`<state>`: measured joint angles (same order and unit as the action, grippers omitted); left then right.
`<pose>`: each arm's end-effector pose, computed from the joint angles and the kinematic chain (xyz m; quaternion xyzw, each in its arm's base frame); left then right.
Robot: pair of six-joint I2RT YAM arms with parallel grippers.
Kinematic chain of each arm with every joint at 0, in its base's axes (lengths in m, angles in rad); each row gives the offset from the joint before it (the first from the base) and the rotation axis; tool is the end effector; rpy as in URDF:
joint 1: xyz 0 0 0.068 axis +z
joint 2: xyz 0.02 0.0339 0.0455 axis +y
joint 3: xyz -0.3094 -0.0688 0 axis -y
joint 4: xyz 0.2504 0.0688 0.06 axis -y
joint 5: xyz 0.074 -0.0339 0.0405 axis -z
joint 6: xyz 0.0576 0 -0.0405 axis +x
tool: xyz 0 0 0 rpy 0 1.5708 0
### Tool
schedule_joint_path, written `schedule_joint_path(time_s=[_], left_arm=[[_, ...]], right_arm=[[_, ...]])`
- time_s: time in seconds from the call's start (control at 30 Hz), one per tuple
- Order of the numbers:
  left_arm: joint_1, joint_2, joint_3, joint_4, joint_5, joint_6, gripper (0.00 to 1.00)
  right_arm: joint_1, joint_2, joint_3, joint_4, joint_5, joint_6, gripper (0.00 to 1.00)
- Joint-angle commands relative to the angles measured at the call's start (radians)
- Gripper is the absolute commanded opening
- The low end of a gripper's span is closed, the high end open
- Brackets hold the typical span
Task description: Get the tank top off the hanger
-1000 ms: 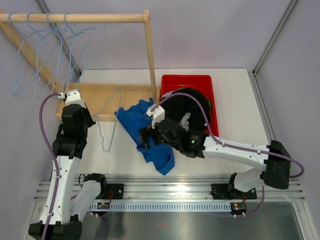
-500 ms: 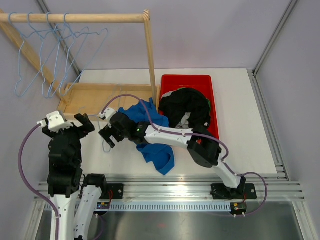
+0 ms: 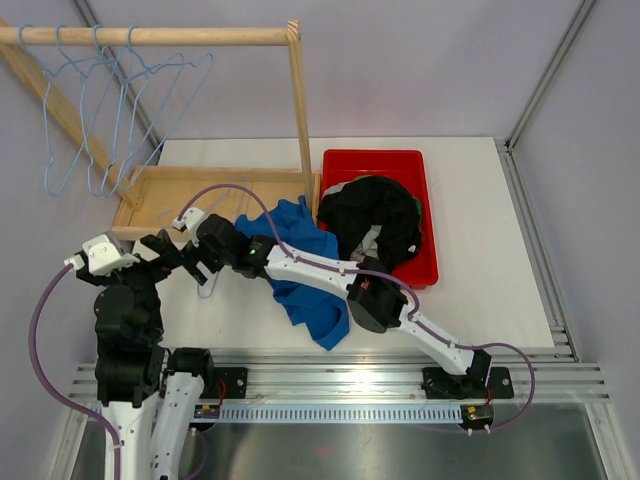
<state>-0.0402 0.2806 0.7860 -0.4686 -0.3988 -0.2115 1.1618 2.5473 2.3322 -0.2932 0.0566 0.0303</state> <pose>0.0406 0.0208 0.3776 -0.2003 0.6655 0.0478 0.7174 0.2610 0.5939 0.2279 -0.4499 0.7352 0.2641 0.4328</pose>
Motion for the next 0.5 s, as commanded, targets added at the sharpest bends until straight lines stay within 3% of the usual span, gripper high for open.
schedule_joint_path(time_s=[0.0, 0.17, 0.33, 0.47], left_arm=[[-0.001, -0.001, -0.001, 0.048, -0.005, -0.014, 0.99], [0.000, -0.006, -0.001, 0.044, -0.014, -0.014, 0.99], [0.000, -0.021, -0.005, 0.044, -0.006, -0.014, 0.99], [0.000, -0.018, -0.005, 0.045, 0.002, -0.014, 0.99]], right_arm=[[-0.014, 0.073, 0.145, -0.047, -0.032, -0.020, 0.99], [-0.022, 0.120, 0.176, -0.029, -0.052, 0.005, 0.97], [-0.053, 0.169, 0.226, -0.044, -0.112, 0.040, 0.86], [-0.057, 0.182, 0.227, -0.044, -0.130, 0.043, 0.67]])
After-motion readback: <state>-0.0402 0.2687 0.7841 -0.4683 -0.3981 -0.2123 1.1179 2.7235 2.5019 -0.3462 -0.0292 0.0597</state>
